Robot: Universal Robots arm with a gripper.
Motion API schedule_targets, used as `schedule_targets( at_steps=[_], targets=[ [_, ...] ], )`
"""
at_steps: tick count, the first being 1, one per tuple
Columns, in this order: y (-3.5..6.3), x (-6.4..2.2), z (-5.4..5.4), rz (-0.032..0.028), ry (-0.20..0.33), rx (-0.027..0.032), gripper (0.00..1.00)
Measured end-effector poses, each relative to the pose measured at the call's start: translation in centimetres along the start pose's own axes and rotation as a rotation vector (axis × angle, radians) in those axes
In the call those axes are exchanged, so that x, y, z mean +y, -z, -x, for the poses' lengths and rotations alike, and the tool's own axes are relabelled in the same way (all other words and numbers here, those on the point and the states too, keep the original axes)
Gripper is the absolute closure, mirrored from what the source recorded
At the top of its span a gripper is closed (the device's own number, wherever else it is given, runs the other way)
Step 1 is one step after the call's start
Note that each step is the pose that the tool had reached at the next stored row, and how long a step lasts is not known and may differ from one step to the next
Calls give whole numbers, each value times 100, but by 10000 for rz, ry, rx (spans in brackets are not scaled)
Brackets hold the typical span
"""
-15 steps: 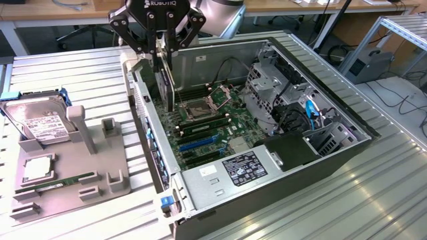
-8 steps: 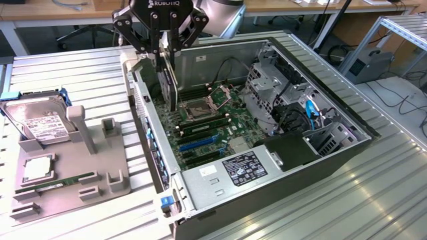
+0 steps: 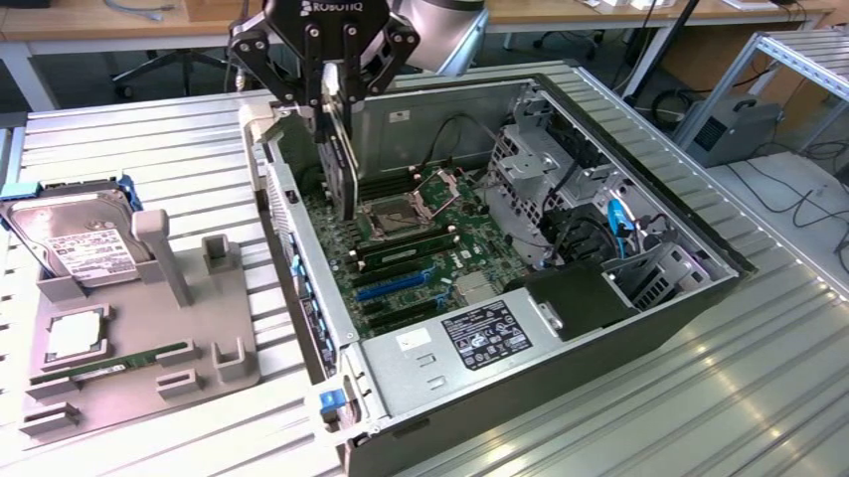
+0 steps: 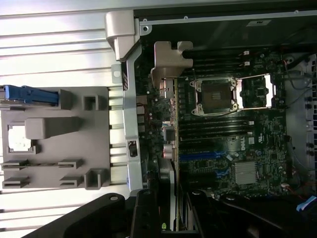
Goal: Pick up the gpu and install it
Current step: 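Pick up the gpu and move the gpu toward the slot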
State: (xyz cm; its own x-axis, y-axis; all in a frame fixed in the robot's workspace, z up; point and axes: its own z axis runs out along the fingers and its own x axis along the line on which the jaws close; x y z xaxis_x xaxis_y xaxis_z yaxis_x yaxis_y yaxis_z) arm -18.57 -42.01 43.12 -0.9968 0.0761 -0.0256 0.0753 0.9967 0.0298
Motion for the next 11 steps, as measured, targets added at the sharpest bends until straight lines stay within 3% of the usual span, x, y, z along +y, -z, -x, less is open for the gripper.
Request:
schedule_targets(
  at_steps=[11],
  targets=[
    [-8,5,66,-6,0,0,73]
  ],
)
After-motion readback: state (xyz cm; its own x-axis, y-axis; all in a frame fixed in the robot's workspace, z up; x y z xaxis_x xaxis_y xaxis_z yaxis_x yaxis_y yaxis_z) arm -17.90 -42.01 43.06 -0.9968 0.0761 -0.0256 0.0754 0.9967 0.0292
